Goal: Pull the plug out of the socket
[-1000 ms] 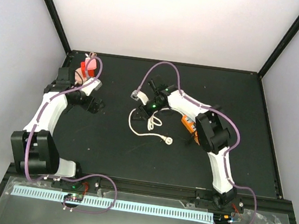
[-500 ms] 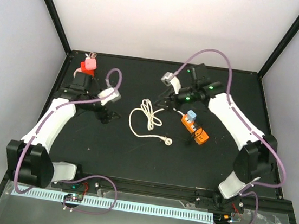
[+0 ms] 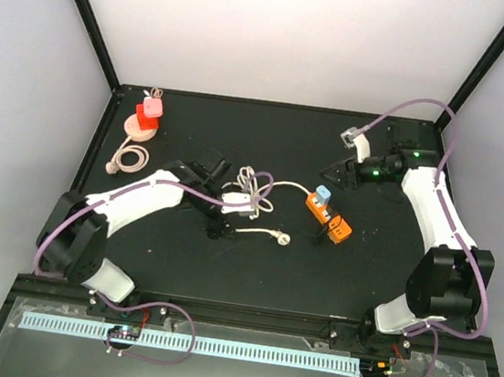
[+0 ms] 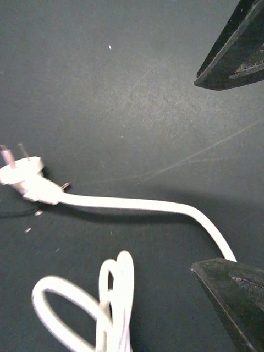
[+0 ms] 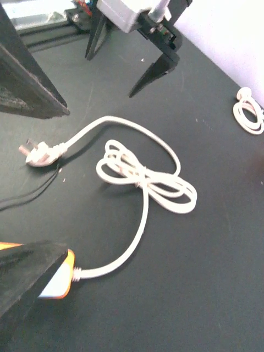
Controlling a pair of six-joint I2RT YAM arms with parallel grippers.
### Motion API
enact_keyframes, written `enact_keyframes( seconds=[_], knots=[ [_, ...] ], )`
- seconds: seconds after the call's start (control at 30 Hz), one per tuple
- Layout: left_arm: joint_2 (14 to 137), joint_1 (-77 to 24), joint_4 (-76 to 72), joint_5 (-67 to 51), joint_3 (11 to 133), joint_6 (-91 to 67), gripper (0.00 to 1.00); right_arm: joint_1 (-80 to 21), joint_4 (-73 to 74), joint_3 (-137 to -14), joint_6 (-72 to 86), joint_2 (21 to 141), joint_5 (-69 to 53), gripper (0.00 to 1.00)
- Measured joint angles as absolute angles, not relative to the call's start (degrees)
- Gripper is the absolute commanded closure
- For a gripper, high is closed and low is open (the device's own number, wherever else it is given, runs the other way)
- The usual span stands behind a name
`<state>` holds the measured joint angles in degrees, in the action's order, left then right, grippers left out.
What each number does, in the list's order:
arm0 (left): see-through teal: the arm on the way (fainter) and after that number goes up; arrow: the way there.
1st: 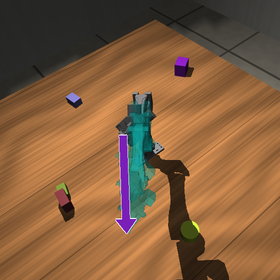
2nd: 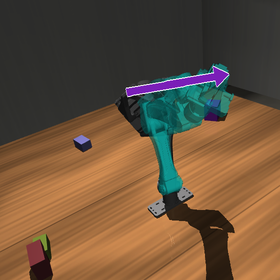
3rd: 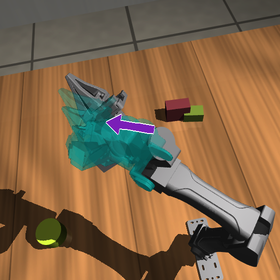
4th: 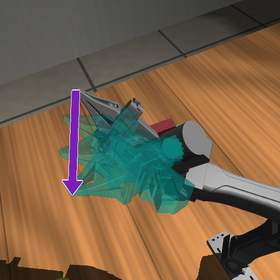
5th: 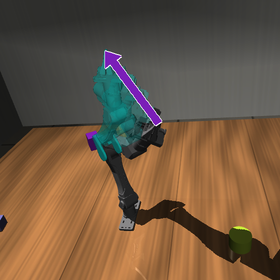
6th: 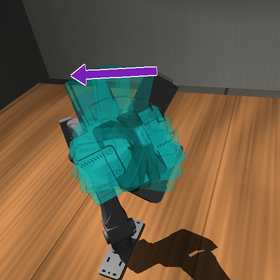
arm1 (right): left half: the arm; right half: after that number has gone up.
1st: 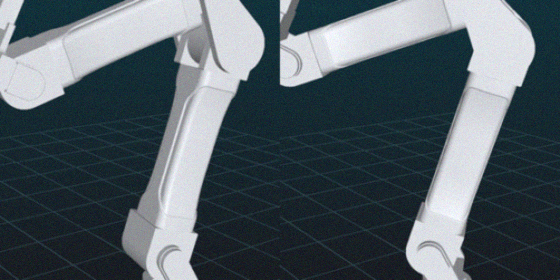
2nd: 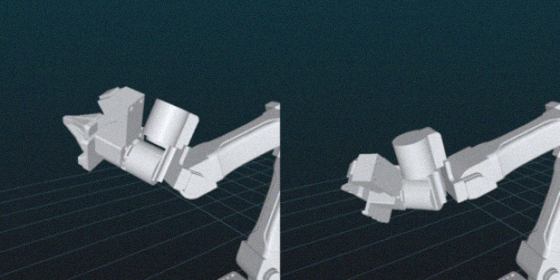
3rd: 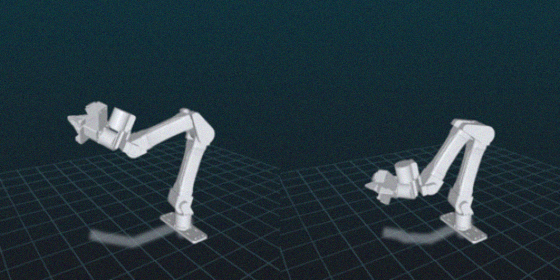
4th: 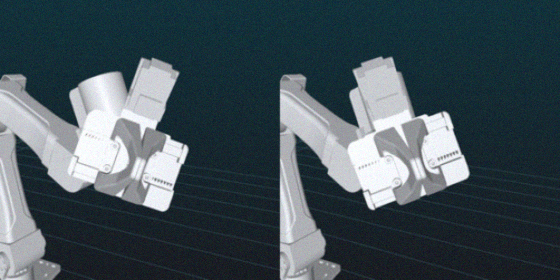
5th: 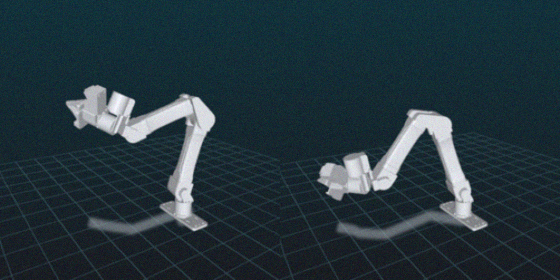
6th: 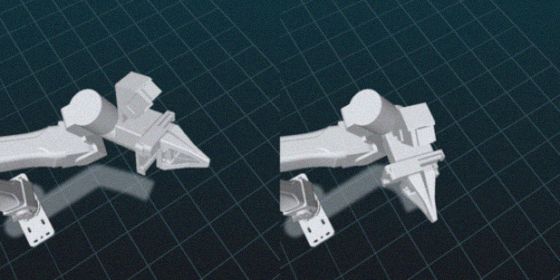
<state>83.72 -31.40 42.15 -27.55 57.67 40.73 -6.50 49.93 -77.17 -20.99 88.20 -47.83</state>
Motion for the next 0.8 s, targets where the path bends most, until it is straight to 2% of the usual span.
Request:
enact_keyframes(
  seconds=[0.3,0.4,0.63,0.7,0.8],
  knots=[
    [95.13,-38.72,38.87,-18.68,59.64,37.56,0.22,3.66,54.06,-76.55,-25.82,89.65,-47.59,0.22],
    [97.03,-39.66,37.47,-16.43,60.97,36.71,0.24,5.50,55.13,-76.55,-27.20,92.55,-46.46,0.12],
    [99.46,-41.41,34.15,-12.08,61.89,35.83,0.32,6.79,55.86,-73.91,-28.62,98.45,-43.16,0.04],
    [100.14,-41.80,33.41,-11.16,61.93,35.70,0.37,6.79,56.07,-73.52,-28.64,99.29,-42.39,0.03],
    [101.45,-42.24,32.95,-10.11,62.57,35.22,0.52,6.79,56.12,-73.49,-28.99,100.95,-41.30,0.03]
  ],
)
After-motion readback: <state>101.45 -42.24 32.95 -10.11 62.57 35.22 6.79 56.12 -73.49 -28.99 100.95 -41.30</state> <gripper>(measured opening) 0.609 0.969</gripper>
